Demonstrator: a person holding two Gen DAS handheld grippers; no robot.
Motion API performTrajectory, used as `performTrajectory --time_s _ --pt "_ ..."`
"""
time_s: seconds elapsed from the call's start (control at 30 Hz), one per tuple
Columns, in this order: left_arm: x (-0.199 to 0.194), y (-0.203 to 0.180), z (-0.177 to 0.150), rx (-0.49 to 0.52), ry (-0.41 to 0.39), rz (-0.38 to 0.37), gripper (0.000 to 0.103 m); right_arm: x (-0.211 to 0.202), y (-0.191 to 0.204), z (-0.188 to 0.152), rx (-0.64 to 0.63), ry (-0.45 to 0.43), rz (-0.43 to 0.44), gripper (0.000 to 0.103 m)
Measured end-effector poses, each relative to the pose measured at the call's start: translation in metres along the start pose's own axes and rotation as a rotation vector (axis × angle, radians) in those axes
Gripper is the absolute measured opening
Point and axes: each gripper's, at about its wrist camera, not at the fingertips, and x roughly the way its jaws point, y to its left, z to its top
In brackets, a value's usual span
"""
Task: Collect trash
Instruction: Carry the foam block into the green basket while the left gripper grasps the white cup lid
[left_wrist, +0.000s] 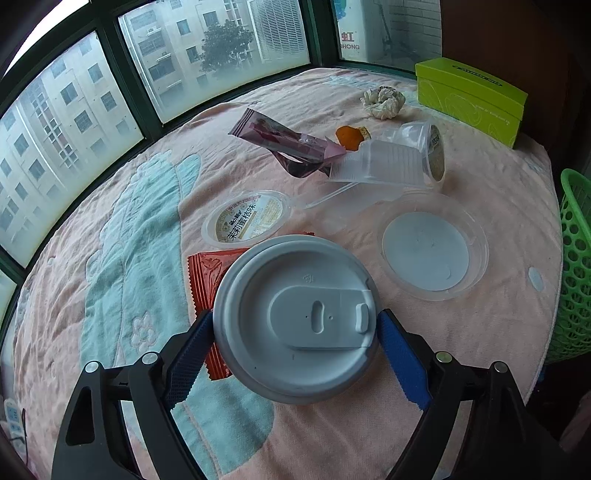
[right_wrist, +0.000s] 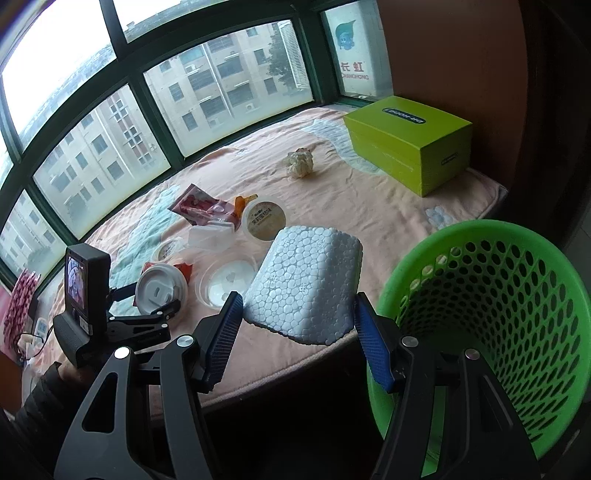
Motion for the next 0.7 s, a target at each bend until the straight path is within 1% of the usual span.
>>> performTrajectory --time_s 0.1,0.27,0.4,0.7 --pt "-0.014 0.002 0.002 -0.02 -0.022 -0.021 0.085 -0.006 -0.006 -0.001 0.006 -0.013 -0.016 0.061" --pt "-0.046 -0.003 0.011 -0.04 -0.084 -0.074 0.085 -0.018 -0.021 -0.003 0.029 -0.031 -0.048 0.061" --pt "-0.07 -0.015 0.021 -0.038 -0.134 -0.12 0.085 -0.026 -0.032 -0.006 0.045 -0.04 -0.082 0.061" --pt "-0.102 -0.049 0.042 -0.028 -0.198 -0.229 0.084 -0.044 -0.055 -0.012 0.066 -0.065 -0.158 0.061"
